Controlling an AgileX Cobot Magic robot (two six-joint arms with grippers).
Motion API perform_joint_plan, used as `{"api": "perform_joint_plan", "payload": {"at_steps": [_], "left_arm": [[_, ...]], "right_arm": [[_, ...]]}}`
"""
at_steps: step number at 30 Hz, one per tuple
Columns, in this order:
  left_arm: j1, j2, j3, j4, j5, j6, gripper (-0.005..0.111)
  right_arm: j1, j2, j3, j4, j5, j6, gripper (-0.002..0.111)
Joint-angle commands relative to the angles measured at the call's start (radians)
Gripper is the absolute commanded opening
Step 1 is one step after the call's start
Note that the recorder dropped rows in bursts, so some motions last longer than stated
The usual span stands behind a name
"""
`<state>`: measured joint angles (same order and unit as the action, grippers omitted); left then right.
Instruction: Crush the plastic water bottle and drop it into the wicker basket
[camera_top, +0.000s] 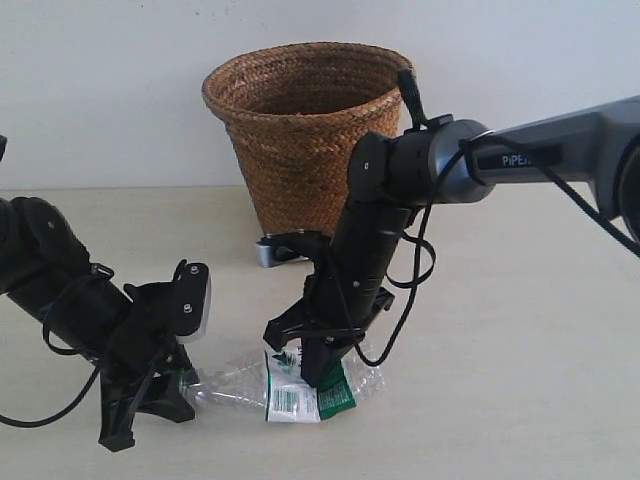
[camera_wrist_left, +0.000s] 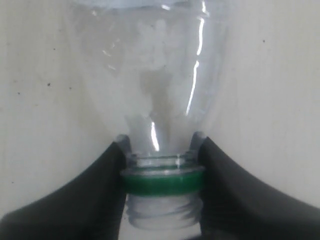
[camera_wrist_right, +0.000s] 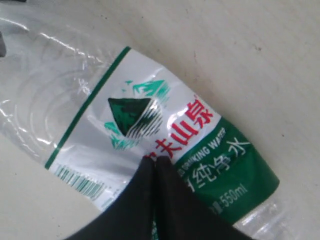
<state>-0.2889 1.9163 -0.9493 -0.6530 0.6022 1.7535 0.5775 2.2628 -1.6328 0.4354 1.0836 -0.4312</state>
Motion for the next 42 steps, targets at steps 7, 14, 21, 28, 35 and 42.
{"api": "perform_joint_plan", "payload": {"at_steps": [7, 14, 21, 28, 35, 42], "left_arm": [[-0.003, -0.008, -0.005, -0.016, -0.009, -0.001, 0.004], [-0.003, -0.008, -0.005, -0.016, -0.019, 0.003, 0.004], [-0.003, -0.008, -0.005, -0.016, -0.019, 0.003, 0.004], [-0.003, -0.008, -0.005, -0.019, -0.019, 0.003, 0.004], [-0.003, -0.008, -0.005, -0.019, -0.019, 0.003, 0.004], [-0.003, -0.008, -0.005, -0.023, -0.019, 0.003, 0.004]], "right_arm": [[-0.010, -0.071, 0.024, -0.093, 0.012, 0.004, 0.000], [-0.010, -0.177, 0.024, 0.108, -0.007, -0.085, 0.000], [0.012, -0.157, 0.026, 0.268, -0.057, -0.173, 0.000], [0.038, -0.101, 0.026, 0.262, -0.143, -0.177, 0.000], [0.039, -0.011, 0.026, 0.269, -0.164, -0.166, 0.000], [0.039, 0.067, 0.026, 0.225, -0.115, -0.151, 0.000]]}}
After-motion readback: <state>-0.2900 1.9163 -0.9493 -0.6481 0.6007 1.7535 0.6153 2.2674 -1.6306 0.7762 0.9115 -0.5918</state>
